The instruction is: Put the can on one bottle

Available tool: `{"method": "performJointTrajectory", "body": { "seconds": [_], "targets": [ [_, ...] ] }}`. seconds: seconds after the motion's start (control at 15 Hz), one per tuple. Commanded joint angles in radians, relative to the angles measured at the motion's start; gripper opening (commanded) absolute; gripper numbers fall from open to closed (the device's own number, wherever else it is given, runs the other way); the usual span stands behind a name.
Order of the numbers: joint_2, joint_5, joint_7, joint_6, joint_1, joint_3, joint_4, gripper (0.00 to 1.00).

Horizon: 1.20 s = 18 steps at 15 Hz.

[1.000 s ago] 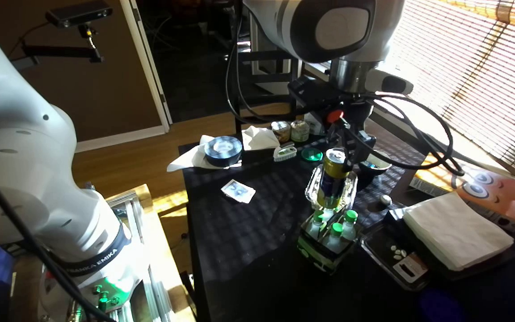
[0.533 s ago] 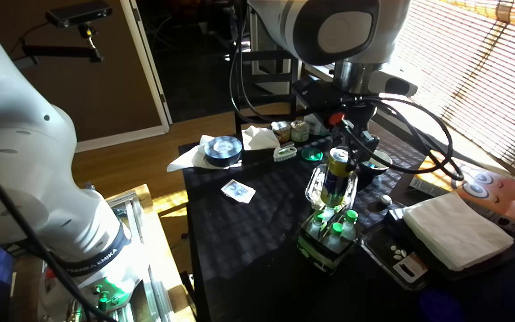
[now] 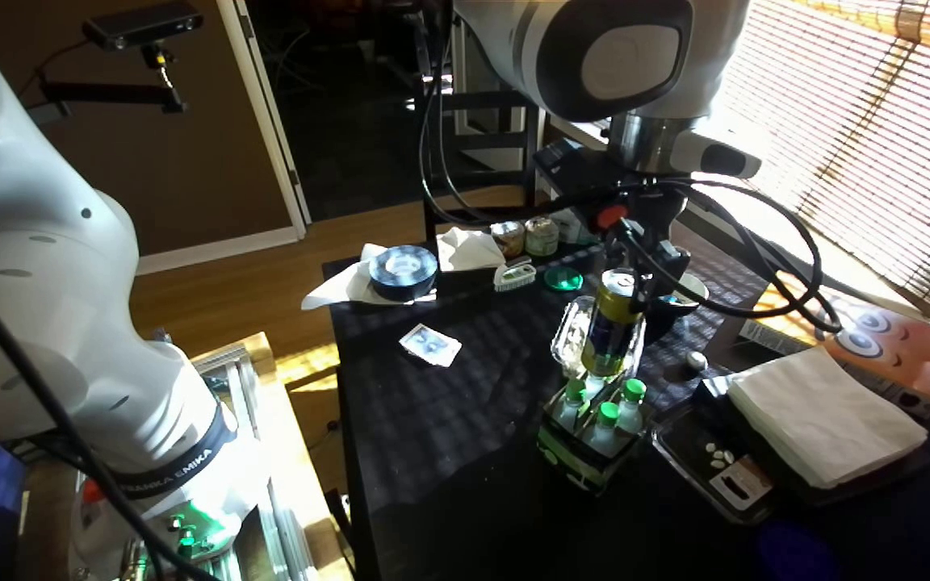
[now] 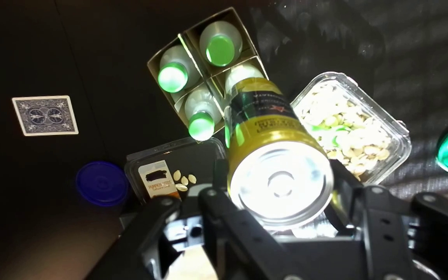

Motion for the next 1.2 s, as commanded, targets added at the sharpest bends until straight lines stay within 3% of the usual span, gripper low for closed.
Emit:
{"method": "performJointTrajectory", "body": {
  "seconds": [0.0,0.8,0.87,1.13],
  "targets": [
    [0.002,-0.004,0.014,-0.025,-0.002,0.002,0.024,0.38],
    [-0.075,0.017,-0.017,-0.006,-0.006,-0.001,-0.023,0.38],
    [-0.026,0.002,0.004,-0.003,-0.004,0.001,0.001,0.63],
    [-0.043,0.002,0.002,-0.003,-0.004,0.001,-0.008,0.63]
  ]
}}
